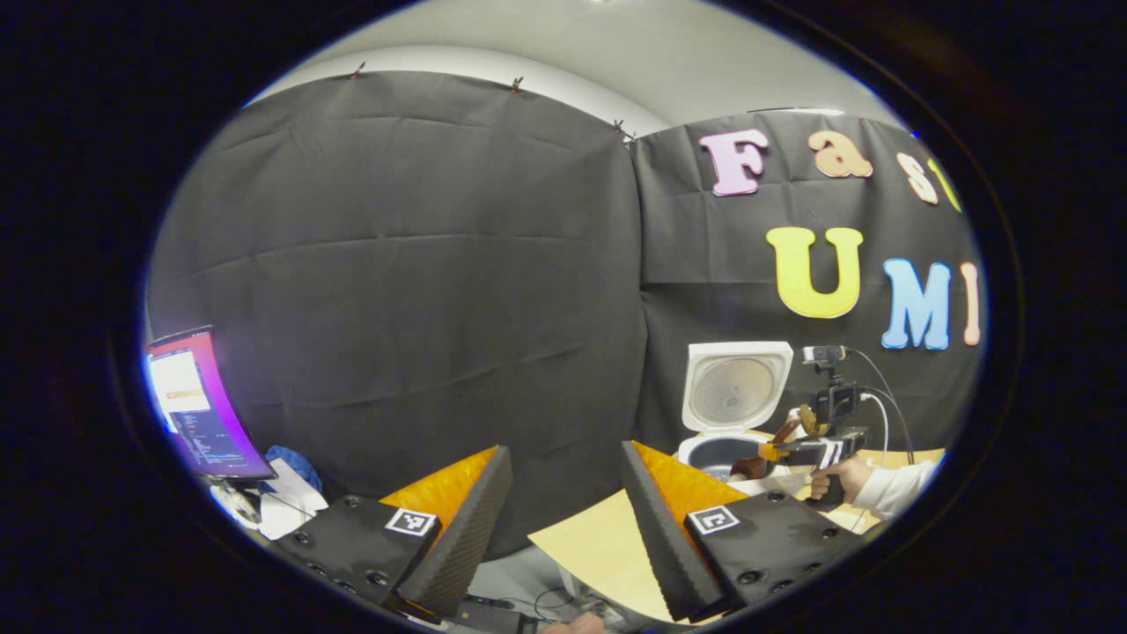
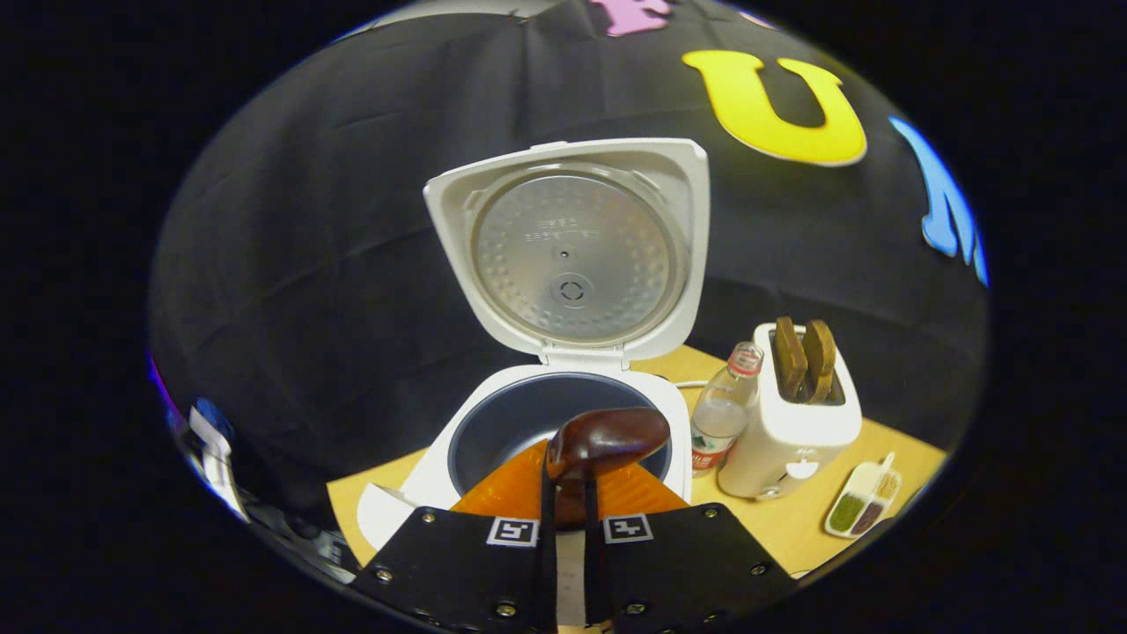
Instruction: Close the left gripper, press the button to open the rice cooker; take a wooden spoon from the chopstick holder with the right hand, scoop a spoonful of rice and pour it into the rice cooker, then put the wooden spoon back into the chopstick holder.
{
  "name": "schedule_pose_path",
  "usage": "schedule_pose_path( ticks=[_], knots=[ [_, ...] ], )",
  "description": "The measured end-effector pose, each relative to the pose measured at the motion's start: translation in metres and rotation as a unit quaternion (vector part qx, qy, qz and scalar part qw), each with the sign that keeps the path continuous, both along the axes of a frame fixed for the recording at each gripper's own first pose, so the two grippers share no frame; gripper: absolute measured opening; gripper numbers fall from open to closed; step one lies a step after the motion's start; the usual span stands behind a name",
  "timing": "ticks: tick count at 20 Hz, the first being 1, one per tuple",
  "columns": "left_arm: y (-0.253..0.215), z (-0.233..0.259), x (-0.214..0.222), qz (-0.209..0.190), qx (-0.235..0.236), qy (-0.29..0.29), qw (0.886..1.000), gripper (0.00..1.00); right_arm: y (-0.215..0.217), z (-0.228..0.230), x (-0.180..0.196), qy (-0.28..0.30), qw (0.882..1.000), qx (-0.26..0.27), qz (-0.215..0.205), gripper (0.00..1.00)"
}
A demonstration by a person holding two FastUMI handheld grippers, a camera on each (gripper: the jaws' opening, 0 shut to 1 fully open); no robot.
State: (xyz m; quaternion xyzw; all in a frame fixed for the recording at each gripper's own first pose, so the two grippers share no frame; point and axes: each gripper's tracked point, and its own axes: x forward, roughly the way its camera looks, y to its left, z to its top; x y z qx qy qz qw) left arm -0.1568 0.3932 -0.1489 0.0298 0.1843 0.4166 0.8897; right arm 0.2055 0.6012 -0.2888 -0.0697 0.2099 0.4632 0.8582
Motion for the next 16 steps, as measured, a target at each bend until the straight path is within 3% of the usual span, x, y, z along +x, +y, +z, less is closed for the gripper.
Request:
schedule_pose_path(
  ticks=[4,9,11,13,16],
  knots=[
    [-0.007,-0.005,0.004,-0.004,-0.003,0.0,1.0,0.87,0.003,0.011,-0.018,-0.121,0.991,-0.048,0.037,0.12],
    [-0.007,0.0,0.003,-0.006,0.001,-0.002,1.0,0.87,0.01,0.011,-0.034,-0.285,0.946,-0.125,0.095,0.12],
    [-0.006,0.001,0.003,-0.006,0.004,-0.001,1.0,0.87,0.006,0.013,-0.044,-0.303,0.939,-0.134,0.095,0.12],
    [-0.006,0.002,0.0,-0.006,0.005,-0.002,1.0,0.87,0.006,0.022,-0.04,-0.287,0.948,-0.117,0.078,0.13],
    [-0.014,0.004,-0.01,-0.009,0.005,-0.007,1.0,0.87,0.004,0.046,-0.039,-0.224,0.971,-0.07,0.046,0.12]
  ],
)
